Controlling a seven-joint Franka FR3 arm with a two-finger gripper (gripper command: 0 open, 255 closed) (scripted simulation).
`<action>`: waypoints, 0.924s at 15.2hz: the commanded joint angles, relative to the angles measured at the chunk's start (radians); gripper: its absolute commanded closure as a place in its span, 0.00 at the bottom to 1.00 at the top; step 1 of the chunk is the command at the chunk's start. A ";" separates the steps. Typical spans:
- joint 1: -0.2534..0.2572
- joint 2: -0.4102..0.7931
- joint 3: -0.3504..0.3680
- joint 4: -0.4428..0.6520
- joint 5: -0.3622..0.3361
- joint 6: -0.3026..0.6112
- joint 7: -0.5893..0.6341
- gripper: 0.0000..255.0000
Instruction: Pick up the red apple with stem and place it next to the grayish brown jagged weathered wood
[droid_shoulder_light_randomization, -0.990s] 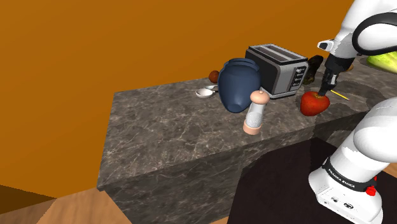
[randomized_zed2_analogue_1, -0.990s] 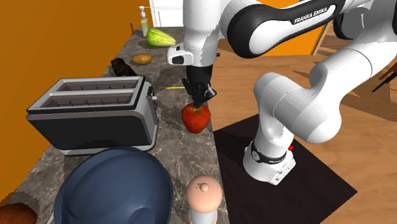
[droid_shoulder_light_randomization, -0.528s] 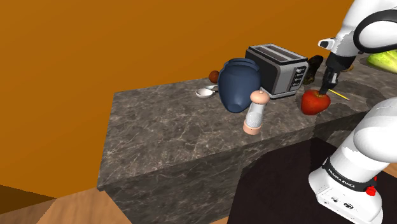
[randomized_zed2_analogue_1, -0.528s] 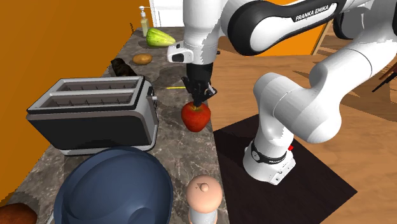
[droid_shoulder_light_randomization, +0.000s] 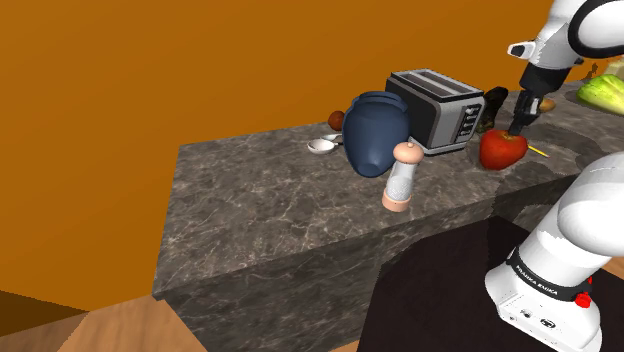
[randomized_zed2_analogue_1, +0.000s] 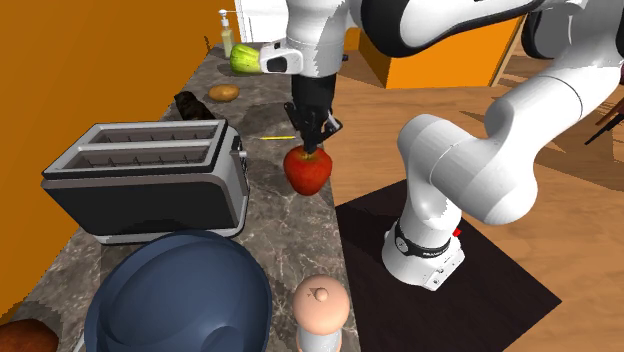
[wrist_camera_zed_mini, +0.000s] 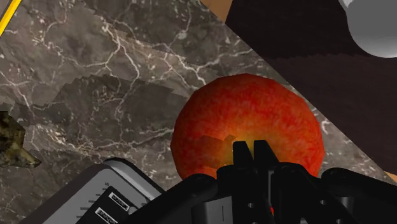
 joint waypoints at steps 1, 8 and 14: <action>0.005 0.003 0.011 0.029 0.012 -0.025 -0.005 1.00; 0.023 0.023 0.048 0.126 0.049 -0.102 -0.015 1.00; 0.036 0.048 0.075 0.214 0.076 -0.164 -0.024 1.00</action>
